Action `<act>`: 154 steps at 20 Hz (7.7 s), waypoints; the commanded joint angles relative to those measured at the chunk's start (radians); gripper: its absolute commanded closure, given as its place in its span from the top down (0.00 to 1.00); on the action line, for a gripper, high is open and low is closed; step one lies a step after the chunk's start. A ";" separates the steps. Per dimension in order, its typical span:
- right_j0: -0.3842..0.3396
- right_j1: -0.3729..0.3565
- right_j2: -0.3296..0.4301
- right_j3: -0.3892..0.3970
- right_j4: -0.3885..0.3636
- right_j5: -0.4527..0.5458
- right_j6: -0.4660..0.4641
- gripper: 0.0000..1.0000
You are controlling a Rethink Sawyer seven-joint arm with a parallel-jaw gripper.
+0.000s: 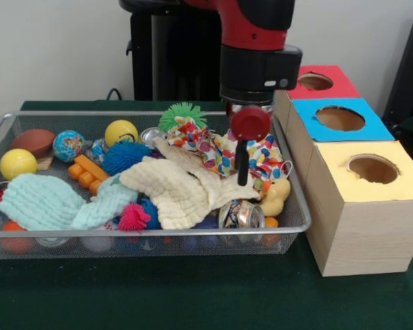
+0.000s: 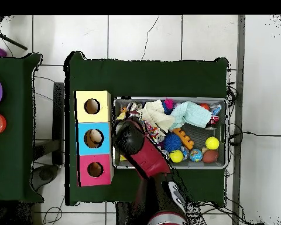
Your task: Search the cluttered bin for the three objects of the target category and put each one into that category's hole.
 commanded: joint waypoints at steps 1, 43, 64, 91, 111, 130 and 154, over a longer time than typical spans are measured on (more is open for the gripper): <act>-0.038 0.062 0.125 -0.024 -0.007 -0.033 0.215 1.00; -0.090 0.138 0.226 -0.029 -0.018 -0.154 0.268 1.00; 0.050 0.114 0.114 -0.062 0.124 -0.084 0.219 0.00; 0.274 -0.079 -0.313 -0.134 0.006 0.464 0.193 0.00; 0.141 0.051 0.015 -0.043 0.043 0.053 0.202 0.00; 0.171 0.056 -0.009 -0.060 0.080 0.069 0.205 1.00; 0.010 0.220 0.171 -0.075 -0.102 -0.136 0.216 1.00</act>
